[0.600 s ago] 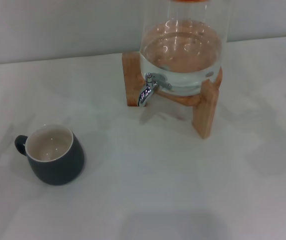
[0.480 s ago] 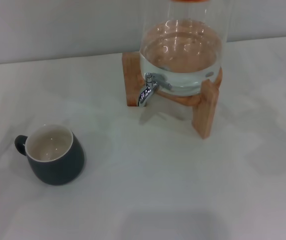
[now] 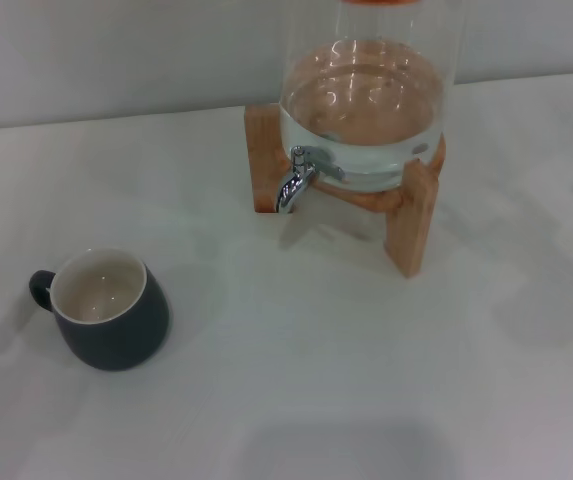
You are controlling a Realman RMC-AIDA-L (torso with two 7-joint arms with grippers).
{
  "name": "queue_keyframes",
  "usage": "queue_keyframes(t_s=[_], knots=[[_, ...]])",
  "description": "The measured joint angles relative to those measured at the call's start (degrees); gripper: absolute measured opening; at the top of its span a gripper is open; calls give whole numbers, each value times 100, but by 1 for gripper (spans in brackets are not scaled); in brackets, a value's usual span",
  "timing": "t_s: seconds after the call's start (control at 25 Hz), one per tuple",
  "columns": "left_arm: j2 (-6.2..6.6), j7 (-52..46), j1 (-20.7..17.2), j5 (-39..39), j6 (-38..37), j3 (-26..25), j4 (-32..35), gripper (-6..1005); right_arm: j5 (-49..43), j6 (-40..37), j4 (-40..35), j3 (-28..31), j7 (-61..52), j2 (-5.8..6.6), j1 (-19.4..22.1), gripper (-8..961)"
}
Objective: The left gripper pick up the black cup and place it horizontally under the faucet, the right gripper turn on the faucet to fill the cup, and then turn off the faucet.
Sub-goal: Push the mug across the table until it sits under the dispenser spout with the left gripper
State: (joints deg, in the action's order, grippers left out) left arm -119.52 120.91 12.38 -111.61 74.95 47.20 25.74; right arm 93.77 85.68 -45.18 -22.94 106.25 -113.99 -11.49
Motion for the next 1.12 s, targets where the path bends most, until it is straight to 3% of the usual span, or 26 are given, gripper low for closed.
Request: queue_keyframes(t_s=[0.76,1.12], knots=[[23,267,-55,94,-404,7,-599,861,0,0,0,0,0,2,-15,754],[27,266,117,748,-733,27,-551,862,8,65,0,0,0,-18,12,755]])
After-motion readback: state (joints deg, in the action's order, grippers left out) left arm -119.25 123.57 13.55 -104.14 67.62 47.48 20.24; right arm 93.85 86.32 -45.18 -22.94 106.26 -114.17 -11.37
